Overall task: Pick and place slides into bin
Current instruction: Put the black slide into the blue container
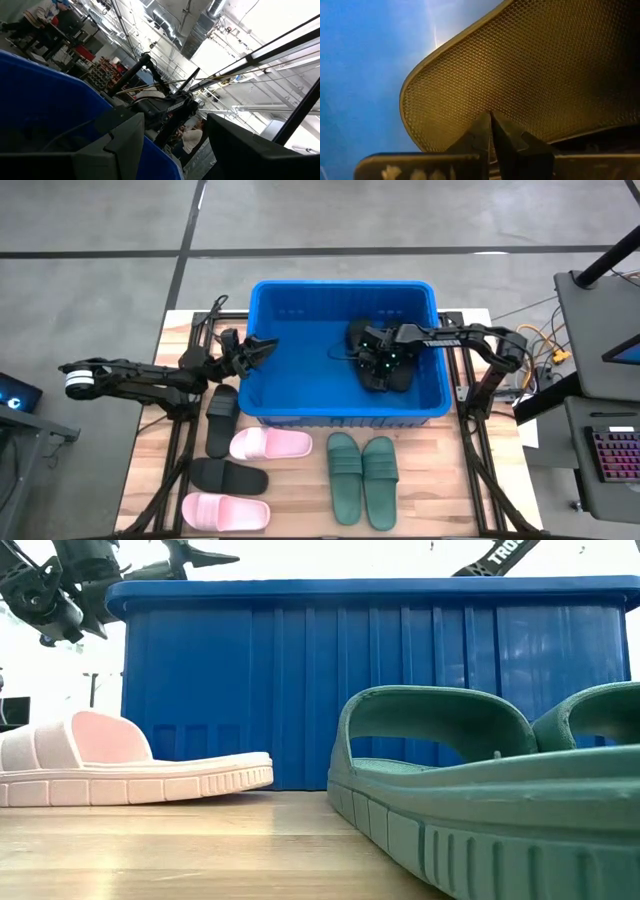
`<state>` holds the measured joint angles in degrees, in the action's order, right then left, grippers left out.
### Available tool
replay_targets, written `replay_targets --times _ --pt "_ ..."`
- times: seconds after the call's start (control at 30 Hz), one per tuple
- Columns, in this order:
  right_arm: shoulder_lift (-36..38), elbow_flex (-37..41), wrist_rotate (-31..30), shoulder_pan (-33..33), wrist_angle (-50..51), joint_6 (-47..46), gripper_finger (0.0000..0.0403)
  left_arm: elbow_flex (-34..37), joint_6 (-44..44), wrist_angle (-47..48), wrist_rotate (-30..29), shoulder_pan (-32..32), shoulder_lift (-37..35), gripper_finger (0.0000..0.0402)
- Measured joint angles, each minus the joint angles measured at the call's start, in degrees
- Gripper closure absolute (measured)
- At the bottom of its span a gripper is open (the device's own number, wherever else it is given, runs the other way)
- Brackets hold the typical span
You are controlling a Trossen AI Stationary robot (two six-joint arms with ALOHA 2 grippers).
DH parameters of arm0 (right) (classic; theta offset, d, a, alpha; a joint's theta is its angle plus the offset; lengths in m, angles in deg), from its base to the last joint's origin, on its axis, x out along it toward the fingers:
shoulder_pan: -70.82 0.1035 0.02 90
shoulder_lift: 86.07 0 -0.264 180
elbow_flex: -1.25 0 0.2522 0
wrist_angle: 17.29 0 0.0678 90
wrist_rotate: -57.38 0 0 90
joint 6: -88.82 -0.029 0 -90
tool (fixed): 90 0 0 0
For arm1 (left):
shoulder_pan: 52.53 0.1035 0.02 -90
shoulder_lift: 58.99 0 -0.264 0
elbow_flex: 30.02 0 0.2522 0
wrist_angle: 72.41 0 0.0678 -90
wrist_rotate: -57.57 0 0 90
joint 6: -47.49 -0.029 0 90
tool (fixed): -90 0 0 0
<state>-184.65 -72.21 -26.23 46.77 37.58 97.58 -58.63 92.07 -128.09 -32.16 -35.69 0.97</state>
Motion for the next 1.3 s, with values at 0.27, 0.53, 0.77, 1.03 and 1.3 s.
replay_targets --times 0.27,0.53,0.77,1.03,1.3 --pt "-0.1 -9.6 0.2 0.0 2.7 0.2 0.0394 0.0 0.1 0.0 0.0 0.0 0.0 0.0201" --pt "-0.1 -14.8 -1.6 -1.9 -8.0 1.9 0.0394 0.0 0.0 0.0 0.0 0.0 0.0 0.0201" --pt "-6.4 -15.1 -2.0 -3.7 -9.9 3.9 0.0395 0.0 0.1 0.0 -0.1 0.0 0.0 0.0201" --pt "-13.8 -19.9 -1.7 -3.6 -9.6 5.3 0.0394 0.0 0.1 0.0 0.0 0.0 0.0 0.0201" --pt "-20.2 -27.5 -4.0 -3.6 0.3 12.3 0.0394 0.0 0.1 0.1 0.2 0.0 0.0 0.0201"
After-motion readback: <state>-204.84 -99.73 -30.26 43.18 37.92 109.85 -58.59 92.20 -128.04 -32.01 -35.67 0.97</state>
